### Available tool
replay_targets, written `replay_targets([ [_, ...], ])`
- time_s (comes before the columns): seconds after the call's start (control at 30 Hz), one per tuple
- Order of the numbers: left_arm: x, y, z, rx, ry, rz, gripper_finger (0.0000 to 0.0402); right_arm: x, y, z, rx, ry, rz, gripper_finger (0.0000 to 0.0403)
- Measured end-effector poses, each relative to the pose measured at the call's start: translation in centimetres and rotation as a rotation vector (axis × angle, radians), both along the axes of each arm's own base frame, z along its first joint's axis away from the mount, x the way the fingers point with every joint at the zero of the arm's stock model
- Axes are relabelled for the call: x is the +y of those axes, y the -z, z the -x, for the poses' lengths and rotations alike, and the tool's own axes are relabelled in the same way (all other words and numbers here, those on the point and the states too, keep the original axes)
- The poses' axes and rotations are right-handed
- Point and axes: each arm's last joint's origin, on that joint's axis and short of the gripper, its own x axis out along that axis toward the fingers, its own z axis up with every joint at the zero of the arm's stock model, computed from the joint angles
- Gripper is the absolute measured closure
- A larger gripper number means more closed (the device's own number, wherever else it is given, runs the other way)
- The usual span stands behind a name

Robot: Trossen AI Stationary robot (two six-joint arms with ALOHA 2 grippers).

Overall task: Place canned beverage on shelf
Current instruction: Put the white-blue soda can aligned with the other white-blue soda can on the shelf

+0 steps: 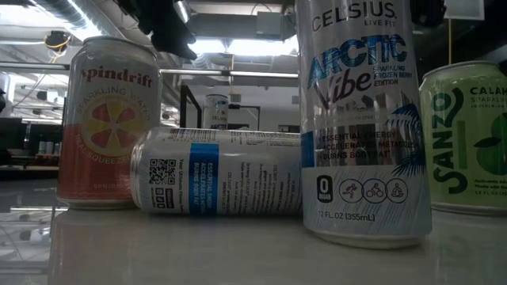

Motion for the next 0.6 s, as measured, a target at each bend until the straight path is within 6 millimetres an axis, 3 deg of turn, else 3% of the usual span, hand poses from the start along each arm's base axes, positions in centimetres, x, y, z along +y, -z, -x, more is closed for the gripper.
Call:
replay_targets([
  [0.27, -0.5, -0.1, -0.1, -0.008, 0.023, -0.002, 0.0087, 0.9, 1.9, -2.2, 0.167, -0.111, -0.062, 0.0162],
  [0.6, -1.0, -0.1, -0.2, -0.005, 0.036, -0.012, 0.0087, 2.8, 4.2, -2.7, 0.398, -0.118, 0.110, 0.0162],
])
